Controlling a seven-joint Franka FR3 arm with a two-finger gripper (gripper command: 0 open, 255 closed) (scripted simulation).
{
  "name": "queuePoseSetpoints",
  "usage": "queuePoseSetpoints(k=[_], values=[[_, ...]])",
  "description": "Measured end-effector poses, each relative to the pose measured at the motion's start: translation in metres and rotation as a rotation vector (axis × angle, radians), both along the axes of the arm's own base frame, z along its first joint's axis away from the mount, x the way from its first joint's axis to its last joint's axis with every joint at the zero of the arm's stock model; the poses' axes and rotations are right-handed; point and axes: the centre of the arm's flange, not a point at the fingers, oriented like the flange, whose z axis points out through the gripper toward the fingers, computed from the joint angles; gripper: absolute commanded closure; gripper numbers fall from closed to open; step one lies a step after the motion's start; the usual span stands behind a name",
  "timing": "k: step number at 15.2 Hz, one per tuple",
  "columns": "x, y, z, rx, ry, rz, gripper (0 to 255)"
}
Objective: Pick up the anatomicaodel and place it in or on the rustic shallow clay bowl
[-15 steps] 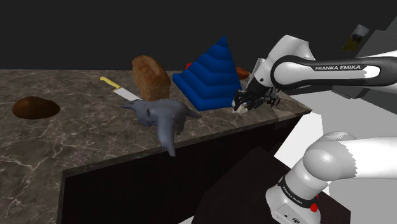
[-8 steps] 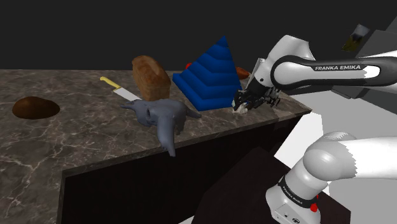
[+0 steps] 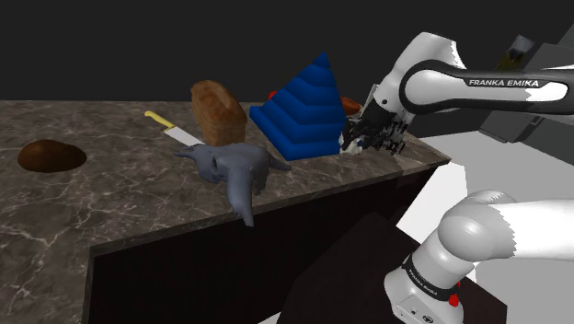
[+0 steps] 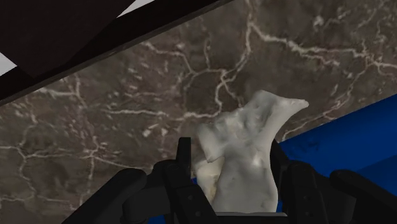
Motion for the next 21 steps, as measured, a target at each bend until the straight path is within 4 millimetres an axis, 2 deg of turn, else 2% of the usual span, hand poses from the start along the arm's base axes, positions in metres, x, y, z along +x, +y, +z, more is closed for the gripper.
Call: queuePoseSetpoints(k=[21], values=[[0.000,0.001,0.110,0.000,0.000,0.000,255]])
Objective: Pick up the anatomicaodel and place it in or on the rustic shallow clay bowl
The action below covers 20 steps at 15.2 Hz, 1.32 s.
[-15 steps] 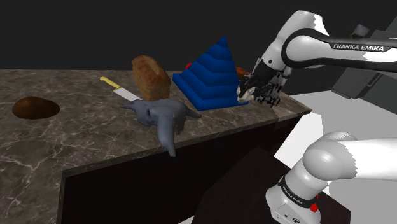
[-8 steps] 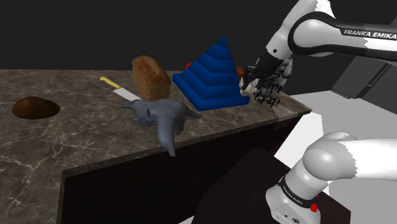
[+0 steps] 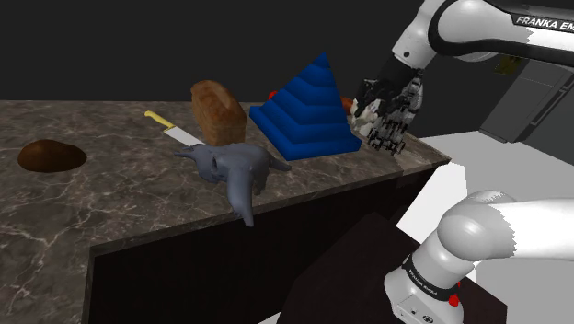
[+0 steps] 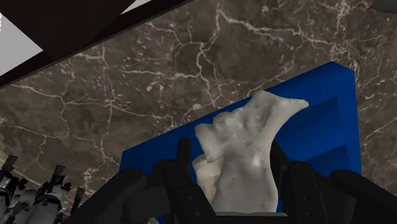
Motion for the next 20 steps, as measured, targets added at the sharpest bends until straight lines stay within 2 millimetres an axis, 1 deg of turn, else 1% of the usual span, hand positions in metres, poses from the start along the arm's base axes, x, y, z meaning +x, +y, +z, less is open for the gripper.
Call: queuePoseSetpoints(k=[1,2,4,5,8,11,15,17,19,20], values=[[0.003,-0.005,0.001,0.000,0.000,0.000,255],[0.008,-0.014,0.000,0.000,0.000,0.000,255],[0.024,-0.032,0.002,0.001,0.000,0.000,255],[0.031,-0.042,0.004,0.001,0.000,0.000,255],[0.053,-0.076,0.001,0.001,0.000,0.000,255],[0.073,-0.108,0.003,0.001,0.000,0.000,255],[0.106,-0.151,0.005,0.001,0.000,0.000,255],[0.118,-0.171,0.004,0.001,0.000,0.000,255],[0.135,-0.191,0.002,0.002,0.000,-0.001,255],[0.144,-0.205,0.003,0.001,0.000,-0.001,255]])
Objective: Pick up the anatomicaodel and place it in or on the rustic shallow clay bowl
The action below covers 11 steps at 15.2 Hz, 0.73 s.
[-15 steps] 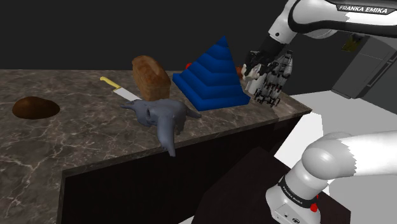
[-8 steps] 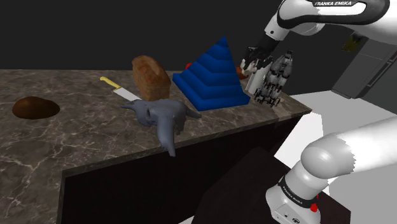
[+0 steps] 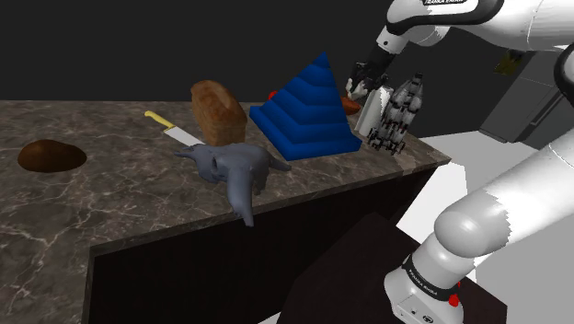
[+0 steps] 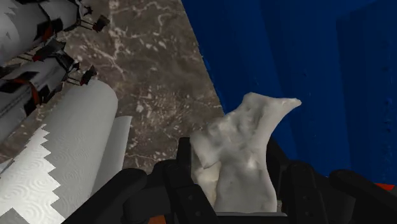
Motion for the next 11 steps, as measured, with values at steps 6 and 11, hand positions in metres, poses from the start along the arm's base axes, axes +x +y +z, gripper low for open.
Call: queuePoseSetpoints(k=[6,11], values=[[0.044,-0.067,0.000,-0.001,0.000,0.001,255],[0.081,-0.121,-0.002,-0.001,0.000,-0.001,255]])
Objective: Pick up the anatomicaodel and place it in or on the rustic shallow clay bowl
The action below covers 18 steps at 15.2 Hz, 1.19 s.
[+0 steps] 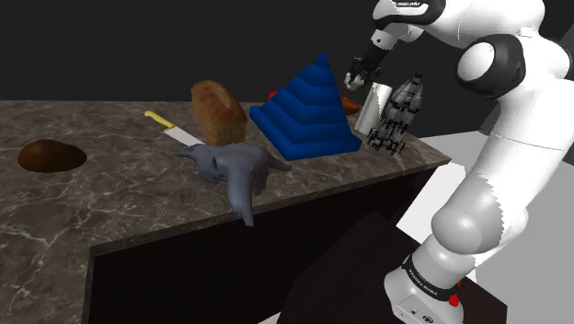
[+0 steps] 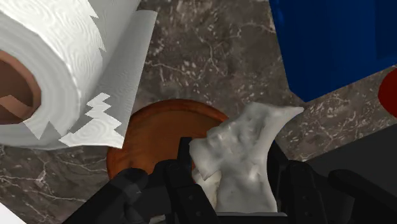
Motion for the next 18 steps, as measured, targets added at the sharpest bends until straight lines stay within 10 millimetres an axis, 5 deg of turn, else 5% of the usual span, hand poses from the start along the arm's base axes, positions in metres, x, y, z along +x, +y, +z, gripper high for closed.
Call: queuePoseSetpoints(k=[7,18], values=[[0.054,-0.076,-0.002,0.000,0.001,-0.002,255],[0.058,-0.081,-0.057,0.000,0.001,0.002,255]])
